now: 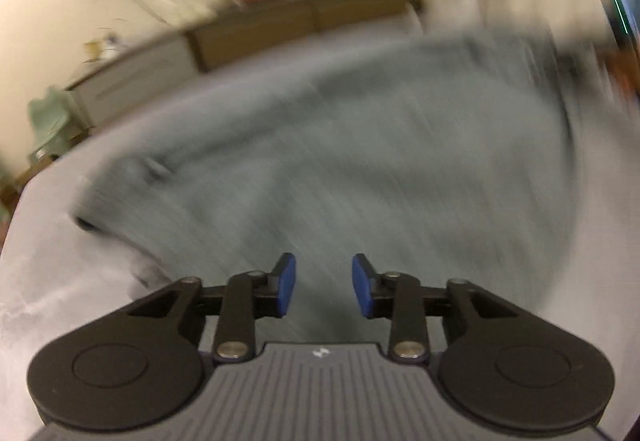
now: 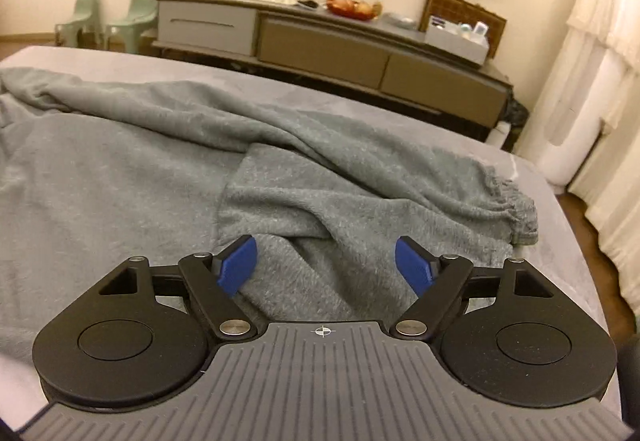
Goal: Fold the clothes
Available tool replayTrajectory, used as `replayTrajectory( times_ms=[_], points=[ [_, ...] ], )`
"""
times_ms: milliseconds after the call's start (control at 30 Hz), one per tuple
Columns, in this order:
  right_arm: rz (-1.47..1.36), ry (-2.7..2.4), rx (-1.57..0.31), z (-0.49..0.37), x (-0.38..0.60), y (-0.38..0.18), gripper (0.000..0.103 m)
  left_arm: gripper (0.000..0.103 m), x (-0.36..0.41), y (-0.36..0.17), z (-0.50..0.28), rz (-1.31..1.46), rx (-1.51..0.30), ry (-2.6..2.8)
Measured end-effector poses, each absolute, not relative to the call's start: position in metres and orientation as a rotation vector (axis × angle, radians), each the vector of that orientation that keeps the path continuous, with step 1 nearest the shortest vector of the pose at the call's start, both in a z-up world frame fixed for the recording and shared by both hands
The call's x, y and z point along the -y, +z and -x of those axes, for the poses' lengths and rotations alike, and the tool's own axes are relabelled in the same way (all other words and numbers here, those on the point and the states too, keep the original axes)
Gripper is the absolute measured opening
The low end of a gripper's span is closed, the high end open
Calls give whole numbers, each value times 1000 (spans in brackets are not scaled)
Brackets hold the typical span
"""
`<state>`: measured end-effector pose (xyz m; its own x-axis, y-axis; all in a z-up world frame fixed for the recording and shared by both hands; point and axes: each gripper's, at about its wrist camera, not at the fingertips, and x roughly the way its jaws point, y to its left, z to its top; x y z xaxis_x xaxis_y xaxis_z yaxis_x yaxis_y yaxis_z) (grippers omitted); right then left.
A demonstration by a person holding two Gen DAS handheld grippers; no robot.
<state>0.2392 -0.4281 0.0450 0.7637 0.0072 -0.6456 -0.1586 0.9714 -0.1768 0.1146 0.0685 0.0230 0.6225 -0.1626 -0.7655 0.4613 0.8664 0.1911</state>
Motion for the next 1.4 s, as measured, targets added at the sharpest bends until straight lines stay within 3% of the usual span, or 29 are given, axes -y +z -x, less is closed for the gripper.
replayTrajectory(
  times_ms=[133, 367, 600, 733, 867, 933, 1000, 1067, 1167, 1233, 1333, 1400],
  points=[
    [119, 47, -799, -258, 439, 29, 65, 19, -59, 4, -97, -447, -881, -344],
    [196, 137, -1031, -211, 487, 50, 64, 13, -116, 5, -78, -491, -954, -180],
    [128, 130, -925, -177, 485, 76, 61, 9, -156, 20, -80, -493, -947, 68],
    [89, 125, -864, -158, 484, 90, 59, 16, -145, 52, -91, -331, -813, -14],
    [51, 121, -807, -140, 483, 104, 59, 16, -134, 27, -106, -357, -893, -42],
    [78, 99, -890, -152, 482, 84, 53, 15, -140, 8, -104, -401, -932, 4],
    [120, 13, -947, -156, 495, 72, 59, 15, -147, -3, -99, -458, -946, 58],
    [143, -95, -973, -151, 514, 71, 59, 14, -151, -8, -96, -522, -952, 103],
    [136, -199, -1009, -138, 536, 76, 59, 5, -145, -15, -94, -599, -962, 143],
    [188, -215, -988, -133, 526, 83, 60, 11, -139, -6, -95, -545, -954, 119],
    [268, -213, -916, -128, 502, 96, 57, 12, -130, 30, -94, -420, -857, 73],
    [271, -181, -841, -129, 486, 112, 61, 15, -131, 55, -103, -357, -792, 51]
  ],
)
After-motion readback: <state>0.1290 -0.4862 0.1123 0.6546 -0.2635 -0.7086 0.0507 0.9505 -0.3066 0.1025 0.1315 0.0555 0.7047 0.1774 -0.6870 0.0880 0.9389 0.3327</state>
